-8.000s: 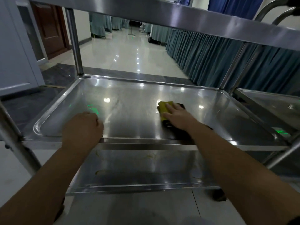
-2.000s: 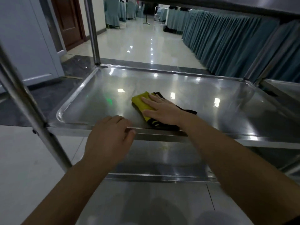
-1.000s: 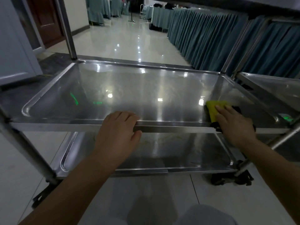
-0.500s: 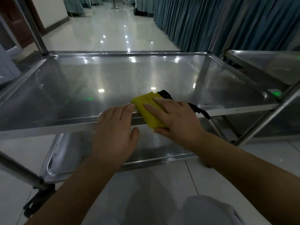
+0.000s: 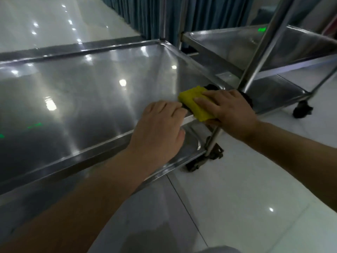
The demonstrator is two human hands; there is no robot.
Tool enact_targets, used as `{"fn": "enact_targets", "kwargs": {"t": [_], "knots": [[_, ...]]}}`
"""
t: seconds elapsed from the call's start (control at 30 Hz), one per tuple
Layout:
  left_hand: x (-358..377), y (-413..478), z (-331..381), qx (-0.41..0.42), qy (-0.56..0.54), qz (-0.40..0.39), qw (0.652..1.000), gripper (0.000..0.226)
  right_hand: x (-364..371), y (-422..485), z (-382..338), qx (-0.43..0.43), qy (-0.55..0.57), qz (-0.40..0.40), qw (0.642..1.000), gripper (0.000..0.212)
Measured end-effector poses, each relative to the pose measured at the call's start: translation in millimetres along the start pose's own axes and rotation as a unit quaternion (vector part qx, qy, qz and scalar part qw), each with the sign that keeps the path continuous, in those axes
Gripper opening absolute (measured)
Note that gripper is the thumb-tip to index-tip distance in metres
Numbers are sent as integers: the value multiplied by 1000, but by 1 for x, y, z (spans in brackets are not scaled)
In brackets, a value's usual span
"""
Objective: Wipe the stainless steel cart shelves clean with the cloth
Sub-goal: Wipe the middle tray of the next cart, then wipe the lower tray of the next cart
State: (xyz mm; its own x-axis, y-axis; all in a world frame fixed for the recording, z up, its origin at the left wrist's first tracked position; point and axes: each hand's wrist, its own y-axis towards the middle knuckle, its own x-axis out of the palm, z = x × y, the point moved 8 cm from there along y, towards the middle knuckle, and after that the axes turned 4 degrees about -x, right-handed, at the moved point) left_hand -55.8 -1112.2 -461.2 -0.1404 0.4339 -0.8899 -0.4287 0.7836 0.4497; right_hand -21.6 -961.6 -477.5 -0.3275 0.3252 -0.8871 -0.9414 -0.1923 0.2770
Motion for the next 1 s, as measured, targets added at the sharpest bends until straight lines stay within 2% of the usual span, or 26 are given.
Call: {"fn": "enact_targets", "kwargs": {"t": [0.13, 0.37, 0.43, 0.57, 0.63, 0.73, 0.87, 1.0], "knots": [[1, 34, 13, 16, -38, -58, 997, 36, -13, 2, 9, -16, -17, -43, 999, 66], [-35, 44, 33, -1, -24, -174, 984, 37, -55, -13, 26, 77, 41, -158, 984, 63], [-63, 51, 41, -8, -33, -208, 977, 35, -78, -17, 27, 92, 63, -177, 978, 65], [-117, 65, 59, -19, -45, -282, 958, 38, -147, -15, 31, 77, 72, -194, 975, 55], [-151, 75, 64, -25, -32, -293, 955, 36, -182, -11, 36, 72, 76, -217, 971, 55], [-212, 93, 64, -33, -18, -298, 954, 38, -242, 6, 52, 76, 110, -208, 969, 69], [-293, 107, 49, -54, 1, -302, 952, 37, -324, 38, 66, 43, 116, -210, 970, 72], [-391, 108, 14, -143, 8, -309, 940, 28, -400, 84, 64, -13, 148, -190, 970, 83]]}}
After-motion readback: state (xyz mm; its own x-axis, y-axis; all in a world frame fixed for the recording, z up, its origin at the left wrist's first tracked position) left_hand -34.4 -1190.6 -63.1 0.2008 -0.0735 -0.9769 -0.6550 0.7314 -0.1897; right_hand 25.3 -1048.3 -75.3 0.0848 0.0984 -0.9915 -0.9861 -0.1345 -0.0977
